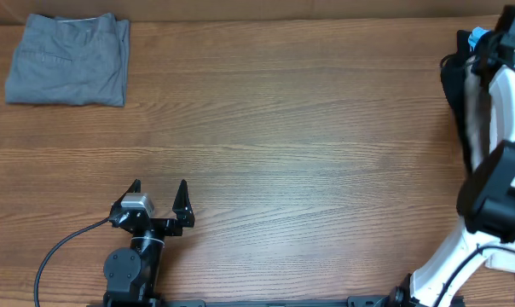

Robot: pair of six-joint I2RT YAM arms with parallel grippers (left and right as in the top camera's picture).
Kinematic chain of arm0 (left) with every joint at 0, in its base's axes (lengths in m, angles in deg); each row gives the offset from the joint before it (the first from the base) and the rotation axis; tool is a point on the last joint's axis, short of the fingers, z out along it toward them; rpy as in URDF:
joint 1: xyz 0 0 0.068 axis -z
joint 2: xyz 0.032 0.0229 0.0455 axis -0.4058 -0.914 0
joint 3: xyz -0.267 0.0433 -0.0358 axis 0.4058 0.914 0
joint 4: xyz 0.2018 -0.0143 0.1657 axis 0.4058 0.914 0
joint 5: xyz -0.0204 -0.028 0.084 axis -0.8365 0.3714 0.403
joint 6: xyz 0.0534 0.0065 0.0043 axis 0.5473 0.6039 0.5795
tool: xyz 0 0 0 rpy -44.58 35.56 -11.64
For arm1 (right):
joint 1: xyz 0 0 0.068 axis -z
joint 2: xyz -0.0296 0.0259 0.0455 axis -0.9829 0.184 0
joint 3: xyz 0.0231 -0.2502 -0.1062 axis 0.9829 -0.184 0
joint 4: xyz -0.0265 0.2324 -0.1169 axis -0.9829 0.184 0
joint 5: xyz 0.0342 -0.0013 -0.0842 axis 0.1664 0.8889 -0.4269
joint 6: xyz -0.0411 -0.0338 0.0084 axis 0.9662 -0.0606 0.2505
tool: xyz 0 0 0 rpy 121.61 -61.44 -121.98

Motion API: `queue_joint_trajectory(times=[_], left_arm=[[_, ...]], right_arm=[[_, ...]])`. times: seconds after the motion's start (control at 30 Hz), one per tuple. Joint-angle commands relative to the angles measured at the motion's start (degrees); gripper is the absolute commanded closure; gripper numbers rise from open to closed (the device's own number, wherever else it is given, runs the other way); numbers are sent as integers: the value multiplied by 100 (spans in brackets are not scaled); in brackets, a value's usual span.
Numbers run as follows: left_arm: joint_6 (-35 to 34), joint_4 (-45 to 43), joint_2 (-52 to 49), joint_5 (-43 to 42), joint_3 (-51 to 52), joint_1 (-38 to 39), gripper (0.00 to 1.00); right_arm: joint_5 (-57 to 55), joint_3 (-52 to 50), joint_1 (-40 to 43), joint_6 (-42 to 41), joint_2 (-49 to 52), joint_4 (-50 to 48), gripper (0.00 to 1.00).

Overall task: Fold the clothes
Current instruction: 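Pull the beige pants to the table center and release them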

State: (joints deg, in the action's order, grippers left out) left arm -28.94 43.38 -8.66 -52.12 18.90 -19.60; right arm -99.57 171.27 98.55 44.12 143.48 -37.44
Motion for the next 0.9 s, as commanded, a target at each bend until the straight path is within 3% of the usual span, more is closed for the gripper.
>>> queue_joint_trajectory(times=[0.0, 0.3, 0.6, 0.73, 0.87], left_arm=[[129, -4, 61, 37, 33, 9, 0], [129, -4, 61, 37, 33, 9, 0], [129, -4, 61, 37, 33, 9, 0], [129, -4, 61, 37, 33, 9, 0], [129, -4, 61, 37, 33, 9, 0]], right_arm=[[415, 264, -494, -90, -645, 61, 96], [2444, 256, -2048, -96, -822, 640, 96], [2806, 254, -3871, -525, -822, 651, 96], [4127, 254, -4546, -586, -776, 472, 96], [4996, 254, -5298, -1202, -549, 72, 96]])
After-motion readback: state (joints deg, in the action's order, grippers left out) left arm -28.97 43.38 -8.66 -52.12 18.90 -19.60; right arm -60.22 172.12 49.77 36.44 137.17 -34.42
